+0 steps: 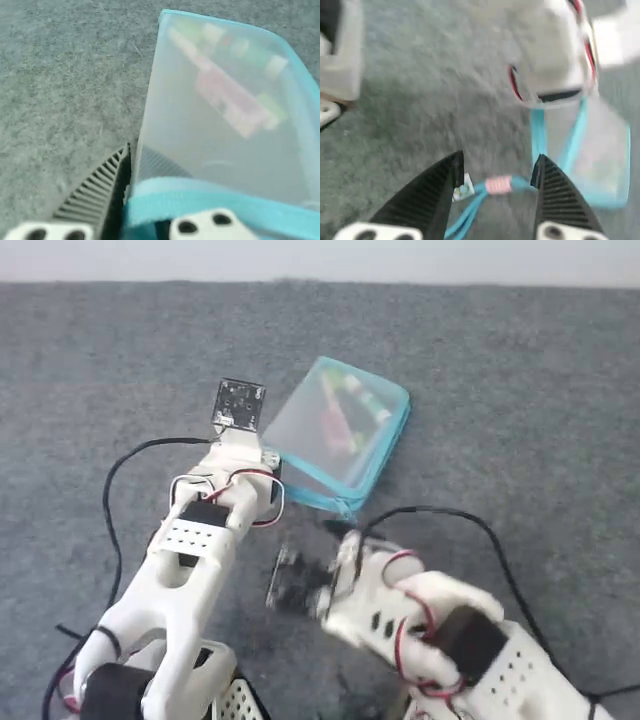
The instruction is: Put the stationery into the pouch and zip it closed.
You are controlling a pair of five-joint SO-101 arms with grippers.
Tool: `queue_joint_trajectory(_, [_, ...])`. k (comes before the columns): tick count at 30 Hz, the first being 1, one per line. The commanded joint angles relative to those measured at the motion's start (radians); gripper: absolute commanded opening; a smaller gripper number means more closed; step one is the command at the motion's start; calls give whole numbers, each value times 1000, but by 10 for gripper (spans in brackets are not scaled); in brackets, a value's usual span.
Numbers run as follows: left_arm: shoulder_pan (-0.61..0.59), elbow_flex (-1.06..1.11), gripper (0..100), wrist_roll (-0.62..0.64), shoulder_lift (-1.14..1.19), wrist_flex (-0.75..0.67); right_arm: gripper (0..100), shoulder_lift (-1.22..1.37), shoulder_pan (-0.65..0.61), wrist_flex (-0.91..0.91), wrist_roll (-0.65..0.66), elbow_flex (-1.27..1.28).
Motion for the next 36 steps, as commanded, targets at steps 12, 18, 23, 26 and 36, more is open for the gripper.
queue_joint_trajectory(12, [-121, 130, 10, 126, -434, 71, 190, 199, 312, -211, -144, 68])
queue_joint_trajectory(18, [-222, 148, 10, 130, -508, 72, 190, 483, 308, -271, -213, -84])
queue_joint_trajectory(23, [-267, 147, 10, 130, -508, 69, 190, 662, 306, -265, -299, -227])
queue_joint_trajectory(26, [-265, 147, 10, 130, -508, 68, 190, 720, 298, -266, -351, -279])
queue_joint_trajectory(36, [-264, 147, 10, 124, -506, 66, 195, 743, 105, -331, -411, -267])
